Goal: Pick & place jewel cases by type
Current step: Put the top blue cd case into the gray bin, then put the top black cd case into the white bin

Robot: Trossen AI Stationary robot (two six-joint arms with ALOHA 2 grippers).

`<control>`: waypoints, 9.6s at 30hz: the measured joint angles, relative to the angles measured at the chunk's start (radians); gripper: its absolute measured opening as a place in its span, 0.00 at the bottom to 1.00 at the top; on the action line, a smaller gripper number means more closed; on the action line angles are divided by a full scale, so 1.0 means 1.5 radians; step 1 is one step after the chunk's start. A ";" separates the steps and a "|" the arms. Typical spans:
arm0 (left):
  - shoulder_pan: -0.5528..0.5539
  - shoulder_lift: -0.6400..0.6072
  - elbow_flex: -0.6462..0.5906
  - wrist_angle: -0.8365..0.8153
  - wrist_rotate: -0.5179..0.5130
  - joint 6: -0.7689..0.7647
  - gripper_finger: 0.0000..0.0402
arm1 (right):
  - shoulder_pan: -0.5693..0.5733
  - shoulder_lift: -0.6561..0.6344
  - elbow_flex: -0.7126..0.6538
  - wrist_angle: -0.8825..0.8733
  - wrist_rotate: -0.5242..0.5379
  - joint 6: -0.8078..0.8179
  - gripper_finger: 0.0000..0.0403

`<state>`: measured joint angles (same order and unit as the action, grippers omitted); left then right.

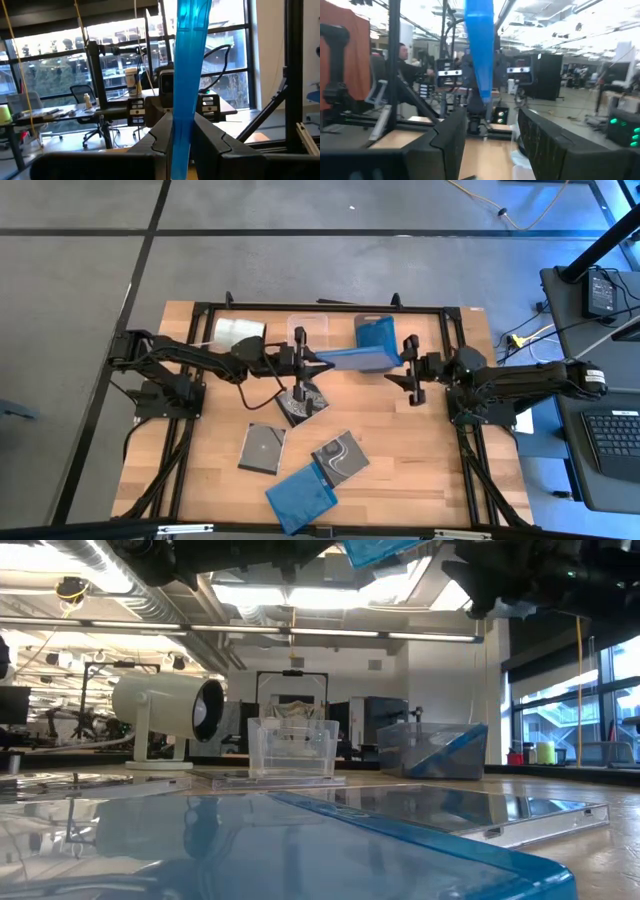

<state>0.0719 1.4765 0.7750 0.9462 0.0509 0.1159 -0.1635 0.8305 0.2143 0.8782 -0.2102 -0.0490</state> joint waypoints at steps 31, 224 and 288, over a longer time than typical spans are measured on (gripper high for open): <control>-0.005 -0.001 0.000 0.015 0.021 0.019 0.11 | 0.040 0.200 0.134 0.078 -0.013 -0.037 0.34; -0.073 -0.007 0.000 -0.971 -0.156 -0.225 0.56 | 0.091 0.686 0.358 -0.318 0.093 -0.055 0.42; -0.036 0.048 -0.004 -0.845 -0.048 -0.135 0.56 | 0.090 0.684 0.358 -0.372 0.080 -0.027 0.42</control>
<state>0.0178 1.5490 0.7689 -0.3219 -0.0212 -0.0863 -0.0280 1.8572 0.7506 0.3203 -0.0906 -0.0902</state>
